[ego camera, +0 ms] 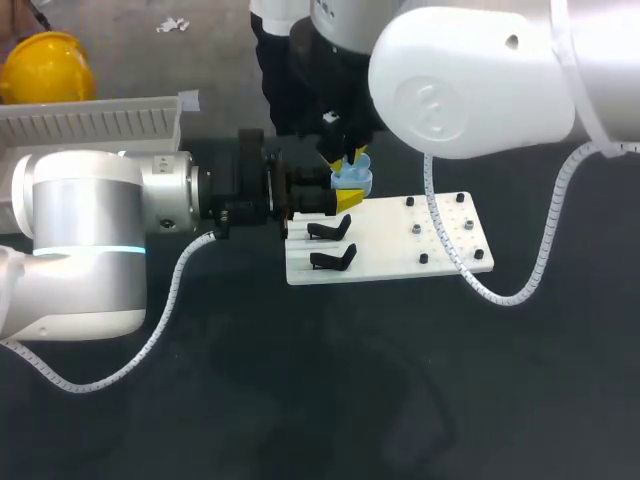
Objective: Pick up each earbud case from the left stands, insert the matching earbuds, close the lid, and place the case in the box.
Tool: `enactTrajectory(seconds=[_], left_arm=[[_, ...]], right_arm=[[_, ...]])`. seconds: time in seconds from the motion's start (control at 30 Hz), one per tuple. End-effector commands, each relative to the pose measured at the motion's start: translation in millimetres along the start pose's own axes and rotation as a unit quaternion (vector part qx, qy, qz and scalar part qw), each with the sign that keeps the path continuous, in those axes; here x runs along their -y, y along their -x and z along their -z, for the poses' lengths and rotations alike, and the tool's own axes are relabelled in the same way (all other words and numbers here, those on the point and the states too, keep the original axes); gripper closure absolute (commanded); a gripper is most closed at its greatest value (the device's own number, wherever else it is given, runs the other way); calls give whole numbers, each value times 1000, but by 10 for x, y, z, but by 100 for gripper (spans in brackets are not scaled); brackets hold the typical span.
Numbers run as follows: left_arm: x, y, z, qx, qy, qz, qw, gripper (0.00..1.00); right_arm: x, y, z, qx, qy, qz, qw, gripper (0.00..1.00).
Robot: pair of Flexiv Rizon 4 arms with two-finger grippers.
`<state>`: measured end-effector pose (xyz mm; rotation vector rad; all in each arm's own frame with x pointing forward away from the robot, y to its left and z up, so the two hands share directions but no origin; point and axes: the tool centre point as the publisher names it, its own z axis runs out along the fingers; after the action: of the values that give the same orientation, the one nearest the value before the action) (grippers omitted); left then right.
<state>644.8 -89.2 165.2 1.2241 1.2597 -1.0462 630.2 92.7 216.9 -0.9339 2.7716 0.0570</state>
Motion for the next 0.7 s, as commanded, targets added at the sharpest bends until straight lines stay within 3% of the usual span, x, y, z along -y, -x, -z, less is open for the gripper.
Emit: enactTrajectory(seconds=[0.03,0.7], left_arm=[[23,-9,-2,2,5,-2,1000,100],[23,-9,-2,2,5,-2,1000,100]], right_arm=[[17,4,-8,-1,-1,0,1000,100],[8,-2,-49,-5,3,2,1000,100]])
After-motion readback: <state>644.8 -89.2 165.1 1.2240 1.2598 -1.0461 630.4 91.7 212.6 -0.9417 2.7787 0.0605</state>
